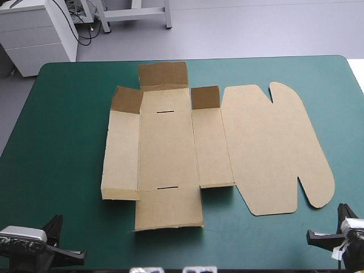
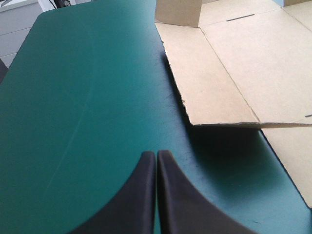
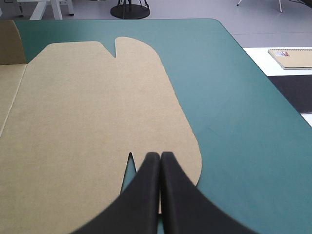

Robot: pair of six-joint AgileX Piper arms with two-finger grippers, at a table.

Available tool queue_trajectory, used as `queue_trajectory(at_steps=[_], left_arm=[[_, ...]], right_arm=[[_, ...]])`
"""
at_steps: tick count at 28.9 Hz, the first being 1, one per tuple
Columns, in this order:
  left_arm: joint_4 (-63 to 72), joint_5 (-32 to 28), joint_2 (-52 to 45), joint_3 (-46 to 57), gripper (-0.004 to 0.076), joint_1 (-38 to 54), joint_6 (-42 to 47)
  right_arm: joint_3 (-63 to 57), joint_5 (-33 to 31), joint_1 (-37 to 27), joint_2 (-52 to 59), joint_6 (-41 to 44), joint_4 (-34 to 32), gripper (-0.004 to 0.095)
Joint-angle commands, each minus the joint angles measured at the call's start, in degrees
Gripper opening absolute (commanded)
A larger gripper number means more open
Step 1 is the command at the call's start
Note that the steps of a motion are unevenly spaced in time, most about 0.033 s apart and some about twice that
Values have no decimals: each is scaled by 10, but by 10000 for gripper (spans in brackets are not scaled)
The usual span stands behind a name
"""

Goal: Fold the box

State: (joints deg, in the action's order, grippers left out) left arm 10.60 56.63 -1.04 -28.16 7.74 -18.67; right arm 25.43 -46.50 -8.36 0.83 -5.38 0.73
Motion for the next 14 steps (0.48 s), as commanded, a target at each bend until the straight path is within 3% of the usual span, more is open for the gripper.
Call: queue_trajectory(at_steps=[1, 14], left_arm=[[11, -41, -3, -14, -8, -2, 6], [31, -62, 0, -14, -8, -2, 8]], right_arm=[[13, 46, 1, 12, -2, -2, -19], [13, 46, 1, 12, -2, -2, -19]])
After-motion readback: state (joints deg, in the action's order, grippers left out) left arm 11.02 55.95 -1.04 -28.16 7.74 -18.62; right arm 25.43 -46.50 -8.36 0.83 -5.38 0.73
